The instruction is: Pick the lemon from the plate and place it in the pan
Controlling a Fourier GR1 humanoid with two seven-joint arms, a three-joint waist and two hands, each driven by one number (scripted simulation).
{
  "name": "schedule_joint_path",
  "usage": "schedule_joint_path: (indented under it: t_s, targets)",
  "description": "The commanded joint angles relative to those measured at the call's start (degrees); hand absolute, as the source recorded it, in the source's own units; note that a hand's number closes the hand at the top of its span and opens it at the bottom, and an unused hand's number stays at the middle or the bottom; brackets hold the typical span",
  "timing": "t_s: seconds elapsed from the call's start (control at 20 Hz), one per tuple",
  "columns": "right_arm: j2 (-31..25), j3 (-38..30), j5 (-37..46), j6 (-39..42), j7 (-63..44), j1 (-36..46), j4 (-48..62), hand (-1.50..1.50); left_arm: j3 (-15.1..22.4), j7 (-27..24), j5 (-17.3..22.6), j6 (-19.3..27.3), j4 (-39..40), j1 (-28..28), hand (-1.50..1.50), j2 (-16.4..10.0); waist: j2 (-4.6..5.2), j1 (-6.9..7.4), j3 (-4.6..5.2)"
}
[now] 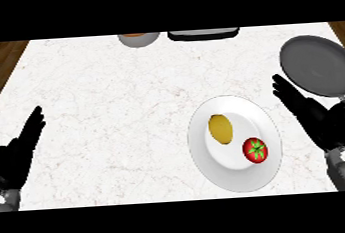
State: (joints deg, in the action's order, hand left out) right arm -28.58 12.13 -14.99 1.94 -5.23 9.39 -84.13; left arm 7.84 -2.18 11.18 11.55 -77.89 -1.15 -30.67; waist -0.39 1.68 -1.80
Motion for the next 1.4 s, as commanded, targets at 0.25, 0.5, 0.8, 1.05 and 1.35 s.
schedule_joint_path:
  t_s: [0.25, 0.5, 0.8, 1.05, 1.35]
  targets:
    - [8.13, 0.68, -13.08, 18.02, 13.03, 13.62, -2.92, 1.50, 5.72, -5.39, 2.77, -1.76, -9.95, -7.38, 0.00, 11.14, 0.95, 1.55, 1.52]
    - [0.59, -5.81, -4.03, 21.05, 28.06, 8.52, 13.92, -1.50, 9.46, -7.66, 1.33, -0.82, -10.85, -2.98, 0.00, 16.19, 0.69, -0.84, 1.70]
    - [-3.96, -3.83, 10.87, 21.22, 37.74, 15.34, 21.97, -1.50, 11.16, -7.56, -1.46, 0.66, -10.13, -2.82, 0.00, 18.54, 0.70, -0.68, 1.74]
    - [-6.54, -2.01, 15.03, 24.98, 34.40, 19.90, 21.76, -1.50, 11.31, -7.72, -3.10, 1.24, -10.41, -1.75, 0.00, 19.56, 0.48, -1.02, 1.80]
    - [-2.14, 7.31, 24.91, 22.85, 25.45, 22.81, 16.97, -1.50, 9.70, -5.60, -1.59, -0.17, -11.34, -2.70, 0.00, 19.14, 0.42, -1.20, 1.84]
